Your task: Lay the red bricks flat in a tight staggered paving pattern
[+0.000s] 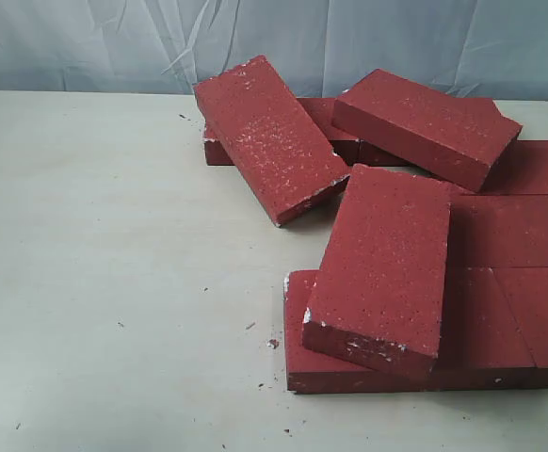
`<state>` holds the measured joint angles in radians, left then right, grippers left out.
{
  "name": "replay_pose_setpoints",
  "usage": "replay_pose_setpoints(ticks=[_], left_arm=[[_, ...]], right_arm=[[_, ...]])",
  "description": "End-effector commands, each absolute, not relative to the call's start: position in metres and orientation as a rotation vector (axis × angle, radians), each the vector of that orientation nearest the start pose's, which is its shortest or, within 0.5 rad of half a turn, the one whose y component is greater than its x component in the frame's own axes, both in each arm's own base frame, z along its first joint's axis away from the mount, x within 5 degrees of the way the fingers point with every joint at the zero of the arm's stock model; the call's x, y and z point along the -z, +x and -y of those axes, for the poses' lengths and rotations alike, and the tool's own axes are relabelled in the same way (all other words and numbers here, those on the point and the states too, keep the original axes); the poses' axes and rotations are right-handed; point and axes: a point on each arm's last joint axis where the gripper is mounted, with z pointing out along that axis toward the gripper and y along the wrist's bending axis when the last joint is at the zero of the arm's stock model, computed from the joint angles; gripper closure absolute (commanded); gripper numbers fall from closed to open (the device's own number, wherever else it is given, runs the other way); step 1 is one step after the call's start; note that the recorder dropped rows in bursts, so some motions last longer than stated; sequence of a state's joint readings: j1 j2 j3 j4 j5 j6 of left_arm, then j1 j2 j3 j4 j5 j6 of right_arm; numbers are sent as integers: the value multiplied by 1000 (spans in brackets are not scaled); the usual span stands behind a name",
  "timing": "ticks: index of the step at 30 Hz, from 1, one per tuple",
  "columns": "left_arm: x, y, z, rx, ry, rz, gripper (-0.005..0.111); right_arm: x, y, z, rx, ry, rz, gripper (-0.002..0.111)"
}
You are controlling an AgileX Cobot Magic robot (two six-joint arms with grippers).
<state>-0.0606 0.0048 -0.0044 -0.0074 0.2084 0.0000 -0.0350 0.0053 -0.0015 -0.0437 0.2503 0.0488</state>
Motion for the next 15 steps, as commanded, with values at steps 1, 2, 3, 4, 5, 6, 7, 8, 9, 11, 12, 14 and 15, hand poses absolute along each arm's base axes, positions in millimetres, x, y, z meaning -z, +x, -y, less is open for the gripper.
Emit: replay_pose_setpoints(ticks=[1, 2, 3, 4, 5, 6, 7, 8, 9, 11, 12, 14, 15], left_arm=[[-204, 56, 4, 80, 22, -1585, 107], [-206, 56, 4, 80, 21, -1564, 107], [-208, 56, 4, 80, 20, -1543, 107], [-209, 56, 4, 99, 3, -1530, 107], [-210, 56, 4, 141, -36, -1519, 107], [-212, 56, 4, 177, -70, -1502, 107], [-214, 56, 3, 198, -92, -1476, 107], [-216, 56, 3, 213, -110, -1451, 107], [-219, 55, 2, 221, -123, -1422, 107], [-222, 55, 1, 220, -128, -1379, 107], [-223, 55, 1, 218, -129, -1367, 107], [-225, 54, 1, 217, -131, -1346, 107], [-228, 54, 0, 232, -148, -1311, 107]], right_arm=[[-201, 56, 2, -52, 105, -1615, 109], [-203, 56, 2, -53, 107, -1591, 109], [-205, 56, 2, -66, 117, -1569, 109], [-206, 56, 2, -81, 129, -1557, 109], [-207, 56, 2, -86, 135, -1541, 109], [-210, 56, 2, -85, 134, -1517, 109], [-212, 56, 2, -84, 134, -1491, 109], [-213, 56, 2, -92, 141, -1478, 109], [-215, 56, 2, -107, 157, -1459, 109], [-219, 55, 3, -125, 176, -1413, 109], [-220, 55, 3, -134, 187, -1392, 109], [-225, 54, 4, -159, 214, -1339, 109], [-231, 53, 6, -188, 251, -1266, 109]])
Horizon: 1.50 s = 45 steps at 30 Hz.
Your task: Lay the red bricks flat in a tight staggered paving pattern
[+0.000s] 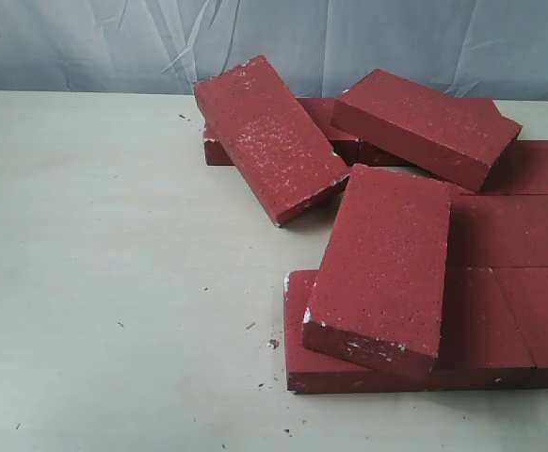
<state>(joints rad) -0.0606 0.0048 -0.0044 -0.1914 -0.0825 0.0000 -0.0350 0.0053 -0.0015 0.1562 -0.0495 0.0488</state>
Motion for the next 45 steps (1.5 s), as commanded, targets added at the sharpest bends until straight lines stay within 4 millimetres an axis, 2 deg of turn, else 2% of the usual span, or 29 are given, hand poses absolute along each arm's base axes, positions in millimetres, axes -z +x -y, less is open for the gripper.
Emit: replay_pose_setpoints(ticks=[1, 5, 8, 11, 12, 15, 19, 23, 29, 33, 36, 41, 45], left_arm=[[-230, 53, 0, 254, -167, -1291, 107], [-246, 47, -4, 266, -194, -1094, 107], [-277, 55, -5, 282, -210, -1071, 107], [-313, 81, 1, 247, -154, -1173, 107], [-322, 91, 2, 253, -151, -1210, 107], [-349, 131, 8, 230, -97, -1308, 107], [-358, 165, 12, 170, -39, -1456, 107], [-353, 188, 12, 95, 5, -1651, 107], [-346, 210, 11, 55, -7, -1864, 107], [-336, 221, 23, 37, 110, -2030, 107], [-328, 231, 41, 101, 262, -2140, 107], [-303, 248, 66, 297, 522, -2291, 107], [-273, 269, 74, 364, 565, -2391, 107]], right_arm=[[-233, 52, 7, -190, 255, -1232, 109], [-248, 47, 8, -185, 253, -1128, 109], [-285, 49, 8, -185, 245, -1093, 109], [-318, 60, 8, -173, 232, -1101, 109], [-324, 64, 8, -171, 231, -1109, 109], [-351, 80, 8, -141, 197, -1125, 109], [-366, 103, 7, -122, 176, -1213, 109], [-372, 128, 6, -96, 148, -1374, 109], [-370, 164, 6, -40, 100, -1680, 109], [-365, 186, 6, -7, 49, -1910, 109], [-356, 206, 3, -21, -16, -2057, 109], [-344, 241, -13, -188, -210, -2197, 109], [-334, 273, -27, -377, -364, -2196, 109]])
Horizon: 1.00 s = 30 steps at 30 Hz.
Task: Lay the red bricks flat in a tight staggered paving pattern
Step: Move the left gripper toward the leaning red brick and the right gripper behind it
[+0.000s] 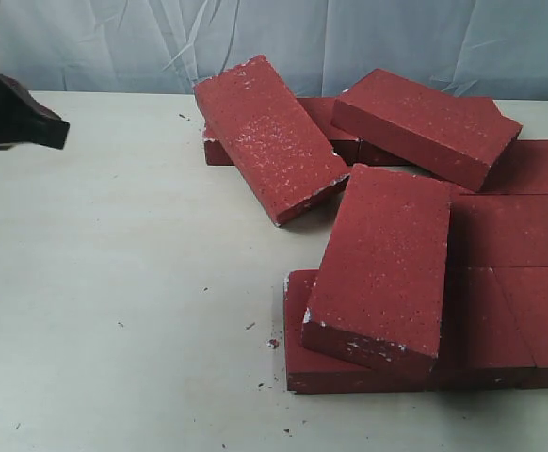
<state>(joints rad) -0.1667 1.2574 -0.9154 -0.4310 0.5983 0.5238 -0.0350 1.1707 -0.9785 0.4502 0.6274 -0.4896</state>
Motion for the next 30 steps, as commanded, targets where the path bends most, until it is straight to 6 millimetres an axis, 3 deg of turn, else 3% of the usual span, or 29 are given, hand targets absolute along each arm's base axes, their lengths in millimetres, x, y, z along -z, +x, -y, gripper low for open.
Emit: replay_pose_setpoints(ticks=[1, 7, 12, 17, 23, 30], left_arm=[[-264, 273, 75, 363, 570, -2415, 107], [-230, 300, 79, 339, 609, -2417, 107], [-212, 317, 90, 440, 714, -2401, 107], [-189, 341, 96, 493, 721, -2448, 107], [-166, 360, 105, 598, 744, -2501, 107], [-150, 372, 121, 710, 791, -2478, 107]], right_arm=[[-331, 280, -29, -404, -385, -2190, 109], [-311, 327, -43, -543, -451, -2228, 109], [-294, 366, -81, -574, -585, -2243, 109], [-271, 407, -116, -464, -720, -2302, 109], [-257, 448, -134, -250, -756, -2372, 109], [-239, 470, -151, -233, -822, -2390, 109]])
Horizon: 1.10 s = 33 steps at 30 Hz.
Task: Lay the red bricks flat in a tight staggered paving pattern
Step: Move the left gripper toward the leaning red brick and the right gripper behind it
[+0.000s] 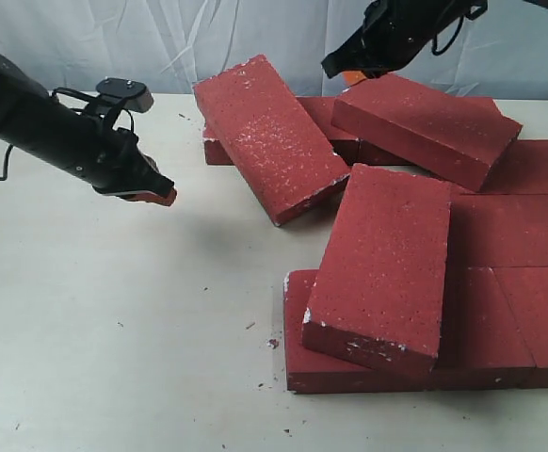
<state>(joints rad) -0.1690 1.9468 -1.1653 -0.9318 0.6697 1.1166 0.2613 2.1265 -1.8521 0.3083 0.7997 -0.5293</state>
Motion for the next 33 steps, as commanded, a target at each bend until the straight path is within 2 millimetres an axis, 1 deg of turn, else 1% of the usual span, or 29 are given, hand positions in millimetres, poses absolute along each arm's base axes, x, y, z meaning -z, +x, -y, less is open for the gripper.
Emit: replay_pose_setpoints(ticks=[1, 6, 9, 13, 18, 21, 26, 29, 33], left_arm=[[-147, 374, 126, 716, 801, -2478, 107], [-138, 380, 153, 735, 885, -2446, 107], [-133, 382, 164, 731, 904, -2437, 107], [-129, 381, 171, 740, 924, -2440, 107], [-127, 382, 172, 732, 916, -2443, 107], [-124, 382, 173, 756, 882, -2448, 107], [-113, 388, 176, 780, 857, -2455, 107], [-109, 391, 182, 818, 820, -2457, 107], [-109, 390, 191, 827, 838, -2444, 107]], right_arm=[[-236, 473, -152, -229, -823, -2388, 109], [-220, 482, -159, -233, -836, -2400, 109], [-212, 484, -162, -230, -843, -2402, 109], [-203, 485, -168, -213, -865, -2399, 109], [-195, 487, -177, -202, -877, -2374, 109], [-191, 489, -176, -183, -881, -2363, 109], [-180, 491, -175, -149, -905, -2373, 109], [-177, 492, -175, -152, -903, -2377, 109], [-177, 492, -176, -162, -897, -2378, 109]])
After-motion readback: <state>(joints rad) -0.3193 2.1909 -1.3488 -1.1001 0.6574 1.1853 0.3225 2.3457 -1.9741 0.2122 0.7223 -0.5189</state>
